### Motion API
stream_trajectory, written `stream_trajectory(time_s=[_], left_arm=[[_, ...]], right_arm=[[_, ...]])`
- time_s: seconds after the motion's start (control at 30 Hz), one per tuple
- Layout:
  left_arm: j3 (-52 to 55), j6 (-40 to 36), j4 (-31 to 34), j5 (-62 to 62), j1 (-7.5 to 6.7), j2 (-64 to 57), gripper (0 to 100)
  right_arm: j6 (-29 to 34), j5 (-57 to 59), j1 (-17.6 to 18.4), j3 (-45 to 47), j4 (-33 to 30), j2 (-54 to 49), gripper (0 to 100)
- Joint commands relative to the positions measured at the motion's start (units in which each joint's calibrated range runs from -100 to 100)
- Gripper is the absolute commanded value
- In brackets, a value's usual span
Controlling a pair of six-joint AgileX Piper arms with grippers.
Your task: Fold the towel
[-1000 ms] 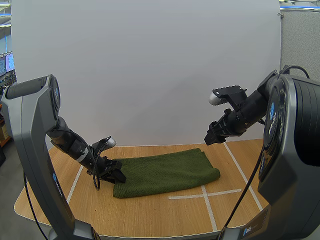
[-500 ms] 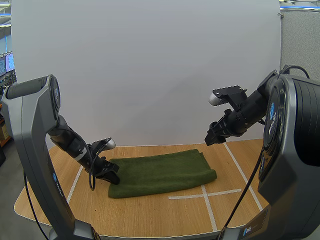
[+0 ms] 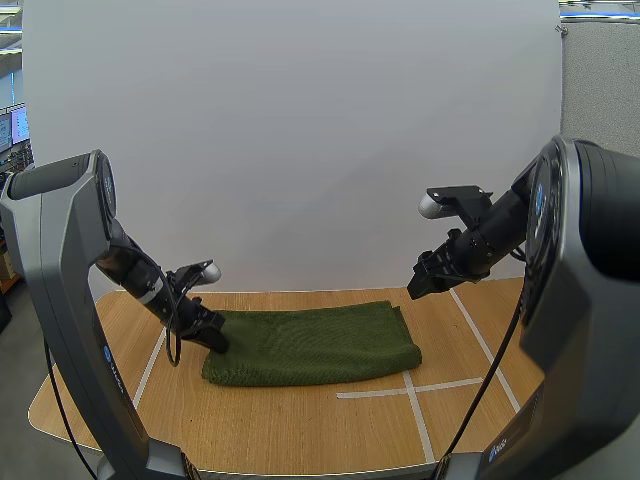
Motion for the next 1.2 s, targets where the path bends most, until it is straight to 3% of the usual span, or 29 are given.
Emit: stream_trajectory(time_s=[0.0,0.07,0.13,0.47,1.17], left_arm=[[-3.7,-0.4,-4.2,7.8,0.09,-2.8,71],[-3.7,-0.4,-4.2,7.8,0.09,-3.9,85],[-3.7,-0.5,-4.2,7.8,0.09,-4.8,87],[-3.7,-3.0,-2.3,7.8,0.09,-10.9,86],[-3.7,-5.9,-1.5,7.8,0.09,-11.0,83]], right_arm=[[-1.0,0.8,-0.2,-0.1,6.2,8.8,100],[-1.5,0.8,-0.2,-0.1,7.6,11.7,100],[-3.4,0.8,-0.2,-0.1,9.6,15.7,100],[-6.5,-2.5,-0.2,-4.4,12.3,29.9,100],[-11.0,-5.6,-0.1,-6.5,15.2,40.8,100]])
